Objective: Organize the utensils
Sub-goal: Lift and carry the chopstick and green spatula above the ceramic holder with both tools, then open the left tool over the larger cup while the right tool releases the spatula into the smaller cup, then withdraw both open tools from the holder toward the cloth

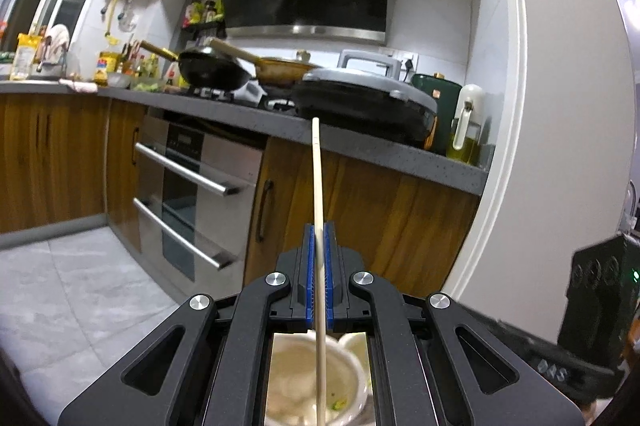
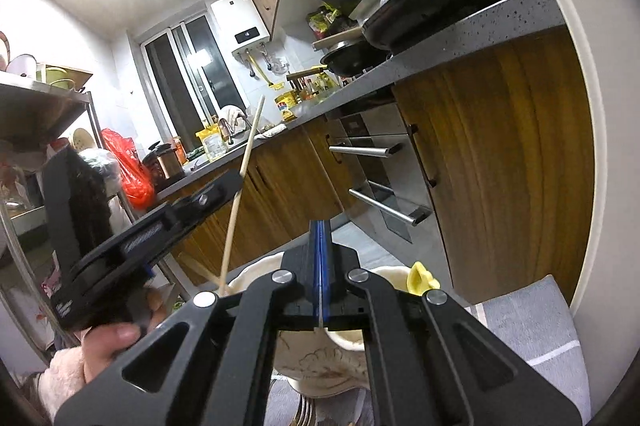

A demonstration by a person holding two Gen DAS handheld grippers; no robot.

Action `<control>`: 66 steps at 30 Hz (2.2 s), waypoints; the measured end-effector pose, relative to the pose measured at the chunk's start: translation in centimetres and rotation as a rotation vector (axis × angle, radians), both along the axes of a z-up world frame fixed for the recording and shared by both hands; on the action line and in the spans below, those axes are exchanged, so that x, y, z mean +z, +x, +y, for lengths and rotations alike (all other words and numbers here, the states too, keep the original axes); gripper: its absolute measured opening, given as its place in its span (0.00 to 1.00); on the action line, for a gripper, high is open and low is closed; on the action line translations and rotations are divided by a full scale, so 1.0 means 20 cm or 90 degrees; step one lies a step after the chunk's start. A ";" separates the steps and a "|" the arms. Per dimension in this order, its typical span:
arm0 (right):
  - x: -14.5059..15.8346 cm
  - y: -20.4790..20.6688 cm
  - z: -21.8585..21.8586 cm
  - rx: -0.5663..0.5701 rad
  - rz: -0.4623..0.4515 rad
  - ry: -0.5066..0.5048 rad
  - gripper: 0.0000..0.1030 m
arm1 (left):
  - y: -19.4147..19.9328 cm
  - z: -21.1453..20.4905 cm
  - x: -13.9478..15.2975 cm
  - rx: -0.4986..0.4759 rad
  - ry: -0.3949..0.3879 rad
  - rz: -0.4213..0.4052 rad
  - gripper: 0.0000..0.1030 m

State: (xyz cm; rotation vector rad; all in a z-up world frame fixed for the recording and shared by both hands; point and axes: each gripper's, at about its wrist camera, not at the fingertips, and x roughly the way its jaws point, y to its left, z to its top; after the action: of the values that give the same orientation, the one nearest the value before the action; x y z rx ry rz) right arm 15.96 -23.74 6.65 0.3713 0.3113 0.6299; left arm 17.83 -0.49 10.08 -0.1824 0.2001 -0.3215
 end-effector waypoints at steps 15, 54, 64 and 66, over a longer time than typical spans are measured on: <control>-0.07 -0.11 -0.09 -0.003 0.018 -0.020 0.00 | -0.10 -0.03 -0.10 0.001 0.084 0.009 0.05; -0.02 -0.51 -0.22 -0.054 -0.021 -0.132 0.96 | -0.72 0.11 -0.05 0.083 0.136 0.066 0.95; -0.13 -0.55 -0.15 -0.029 0.033 -0.195 0.96 | -0.80 0.15 -0.26 0.090 0.180 0.168 0.95; -0.17 -0.55 -0.13 -0.019 0.049 -0.215 0.96 | -0.80 0.15 -0.31 0.081 0.188 0.197 0.95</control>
State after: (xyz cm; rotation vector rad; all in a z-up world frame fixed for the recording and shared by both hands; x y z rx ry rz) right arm 4.90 -26.35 3.19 0.0767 0.4771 0.5224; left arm 1.77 2.52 3.81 0.0488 0.5356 -0.1323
